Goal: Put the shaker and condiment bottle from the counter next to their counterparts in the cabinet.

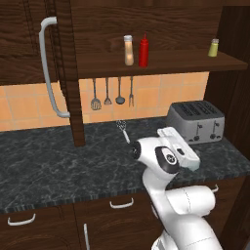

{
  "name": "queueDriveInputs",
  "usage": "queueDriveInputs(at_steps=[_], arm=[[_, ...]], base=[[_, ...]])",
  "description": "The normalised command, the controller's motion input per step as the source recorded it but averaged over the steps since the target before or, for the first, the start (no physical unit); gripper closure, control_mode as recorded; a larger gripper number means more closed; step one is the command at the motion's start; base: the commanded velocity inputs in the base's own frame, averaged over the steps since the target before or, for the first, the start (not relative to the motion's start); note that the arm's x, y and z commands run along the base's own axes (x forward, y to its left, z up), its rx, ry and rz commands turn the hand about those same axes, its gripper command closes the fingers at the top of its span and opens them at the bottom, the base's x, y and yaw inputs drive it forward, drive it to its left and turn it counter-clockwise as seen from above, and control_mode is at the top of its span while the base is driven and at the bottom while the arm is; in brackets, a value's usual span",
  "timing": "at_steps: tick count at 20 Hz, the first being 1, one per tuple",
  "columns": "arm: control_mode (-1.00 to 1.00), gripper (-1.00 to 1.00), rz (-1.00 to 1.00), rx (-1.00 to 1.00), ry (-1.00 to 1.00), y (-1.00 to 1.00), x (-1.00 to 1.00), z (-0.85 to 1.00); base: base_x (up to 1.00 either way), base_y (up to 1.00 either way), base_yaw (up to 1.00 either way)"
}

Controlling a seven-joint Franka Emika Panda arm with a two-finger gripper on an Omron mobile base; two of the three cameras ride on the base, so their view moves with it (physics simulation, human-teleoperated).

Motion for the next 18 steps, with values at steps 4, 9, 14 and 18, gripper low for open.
queueDriveInputs(at_steps=[4,9,14,18], arm=[[-1.00,-1.00,-0.29,0.00,0.00,-0.19,0.12,-0.61],[-1.00,-1.00,-0.08,-0.03,0.19,-0.04,0.40,-0.59],[-1.00,-1.00,-0.02,0.00,0.04,-0.24,0.36,-0.34],[-1.00,-1.00,-0.04,0.00,0.00,-0.28,0.09,-0.33]], base=[[0.00,0.00,0.00],[0.00,0.00,0.00],[0.00,0.00,0.00],[0.00,0.00,0.00]])
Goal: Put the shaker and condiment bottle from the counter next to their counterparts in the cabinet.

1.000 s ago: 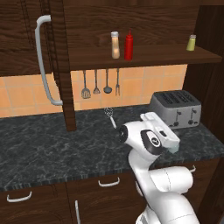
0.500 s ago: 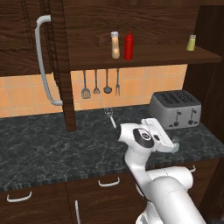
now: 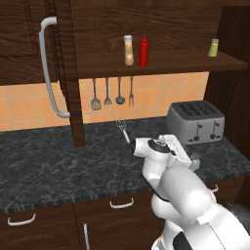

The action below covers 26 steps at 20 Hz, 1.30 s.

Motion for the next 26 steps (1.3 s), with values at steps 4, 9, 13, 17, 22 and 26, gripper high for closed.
queueDriveInputs(at_steps=[4,9,13,17,22,26], arm=[[-1.00,-1.00,-0.16,0.00,0.00,0.00,0.00,-0.41],[-1.00,-1.00,-0.08,0.00,0.07,0.00,0.01,-0.31],[-1.00,-1.00,-0.05,0.00,0.01,-0.02,0.16,-0.11],[-1.00,-1.00,0.00,0.00,0.00,-0.22,0.04,-0.16],[-1.00,-1.00,0.00,0.00,0.00,-0.14,0.06,-0.34],[-1.00,-1.00,0.00,0.00,0.00,0.00,0.06,-0.24]], base=[[0.00,0.00,0.00],[0.00,0.00,0.00],[0.00,0.00,0.00],[0.00,0.00,0.00],[0.00,0.00,0.00],[0.00,0.00,0.00]])
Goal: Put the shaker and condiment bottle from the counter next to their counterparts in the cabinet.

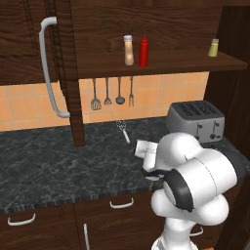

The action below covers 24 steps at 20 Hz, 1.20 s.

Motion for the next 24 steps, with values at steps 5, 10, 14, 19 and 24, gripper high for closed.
queueDriveInputs(at_steps=[5,10,14,19,24], arm=[[-1.00,-1.00,-0.02,0.00,0.00,0.00,0.04,-0.06],[-1.00,-1.00,0.00,0.00,0.00,-0.07,0.08,-0.12],[-1.00,-1.00,0.00,0.00,0.00,-0.18,0.15,-0.20],[-1.00,-1.00,0.00,0.00,0.00,-0.03,0.18,-0.28],[-1.00,-1.00,0.00,0.00,0.00,0.00,0.12,-0.24]], base=[[0.00,0.00,0.00],[0.00,0.00,0.00],[0.00,0.00,0.00],[0.00,0.00,0.00],[0.00,0.00,0.00]])
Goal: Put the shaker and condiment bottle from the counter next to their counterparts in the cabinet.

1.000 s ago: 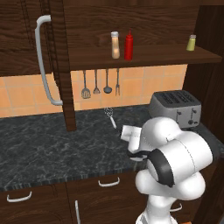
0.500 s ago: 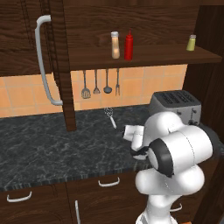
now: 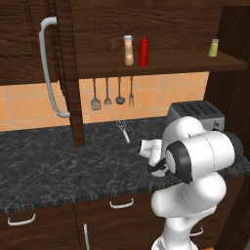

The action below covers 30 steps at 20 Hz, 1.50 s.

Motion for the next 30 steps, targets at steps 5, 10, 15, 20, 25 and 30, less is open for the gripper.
queueDriveInputs(at_steps=[5,10,15,20,25,30], arm=[[-1.00,-1.00,0.00,0.01,0.00,-0.16,0.03,-0.16],[-1.00,-1.00,0.00,0.02,0.00,-0.37,0.00,-0.15],[-1.00,-1.00,0.00,0.00,0.00,-0.35,0.00,-0.21],[-1.00,1.00,0.00,0.04,-0.05,-0.37,-0.17,-0.03],[-1.00,1.00,0.06,0.04,-0.18,-0.13,-0.97,0.41],[-1.00,1.00,0.07,0.00,-0.16,0.04,-0.89,0.63]], base=[[0.00,0.00,0.00],[0.00,0.00,0.00],[0.00,0.00,0.00],[0.00,0.00,0.00],[0.00,0.00,0.00],[0.00,0.00,0.00]])
